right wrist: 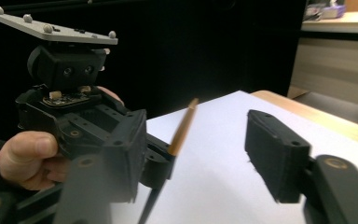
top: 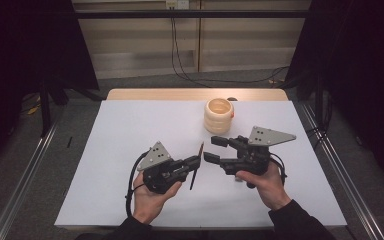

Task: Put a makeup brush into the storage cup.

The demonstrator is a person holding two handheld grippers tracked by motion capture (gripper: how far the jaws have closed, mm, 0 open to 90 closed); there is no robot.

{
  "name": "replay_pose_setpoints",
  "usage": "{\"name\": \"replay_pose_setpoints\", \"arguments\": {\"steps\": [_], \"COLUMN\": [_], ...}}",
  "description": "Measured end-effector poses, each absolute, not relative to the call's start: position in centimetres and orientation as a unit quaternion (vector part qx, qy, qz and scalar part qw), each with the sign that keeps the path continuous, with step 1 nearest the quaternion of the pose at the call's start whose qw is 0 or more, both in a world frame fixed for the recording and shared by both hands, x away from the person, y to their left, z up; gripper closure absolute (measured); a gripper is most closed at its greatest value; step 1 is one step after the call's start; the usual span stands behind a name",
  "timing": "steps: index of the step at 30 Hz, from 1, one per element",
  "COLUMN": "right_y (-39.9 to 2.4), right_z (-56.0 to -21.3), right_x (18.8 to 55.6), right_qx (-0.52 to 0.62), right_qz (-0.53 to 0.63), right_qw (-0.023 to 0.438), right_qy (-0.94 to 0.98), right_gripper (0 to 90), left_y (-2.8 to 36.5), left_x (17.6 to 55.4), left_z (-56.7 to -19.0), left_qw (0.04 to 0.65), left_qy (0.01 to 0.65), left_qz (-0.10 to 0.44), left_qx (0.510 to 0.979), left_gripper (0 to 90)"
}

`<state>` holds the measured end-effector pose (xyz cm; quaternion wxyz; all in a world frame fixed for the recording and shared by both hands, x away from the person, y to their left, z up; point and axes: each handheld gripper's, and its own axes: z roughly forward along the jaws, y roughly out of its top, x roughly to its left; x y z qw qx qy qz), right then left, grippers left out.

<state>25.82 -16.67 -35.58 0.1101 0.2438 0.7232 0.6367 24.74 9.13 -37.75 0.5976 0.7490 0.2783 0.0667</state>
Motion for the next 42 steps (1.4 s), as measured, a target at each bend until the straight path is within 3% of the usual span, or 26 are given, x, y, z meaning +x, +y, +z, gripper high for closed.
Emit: {"name": "replay_pose_setpoints", "arguments": {"steps": [24, 42], "right_y": [-15.4, -15.3], "right_z": [-36.7, -36.6], "right_x": [26.8, 26.7], "right_qx": [0.256, 0.246], "right_qz": [0.633, 0.628], "right_qw": [0.055, 0.058], "right_qy": [0.728, 0.736], "right_gripper": [80.6, 84.3], "left_y": [8.9, 8.8], "left_x": [24.7, 24.9], "left_z": [-38.3, -39.0], "left_qw": [0.59, 0.599], "left_qy": [0.267, 0.269], "left_qz": [0.065, 0.071], "left_qx": [0.759, 0.751], "left_gripper": [83.9, 81.1]}}
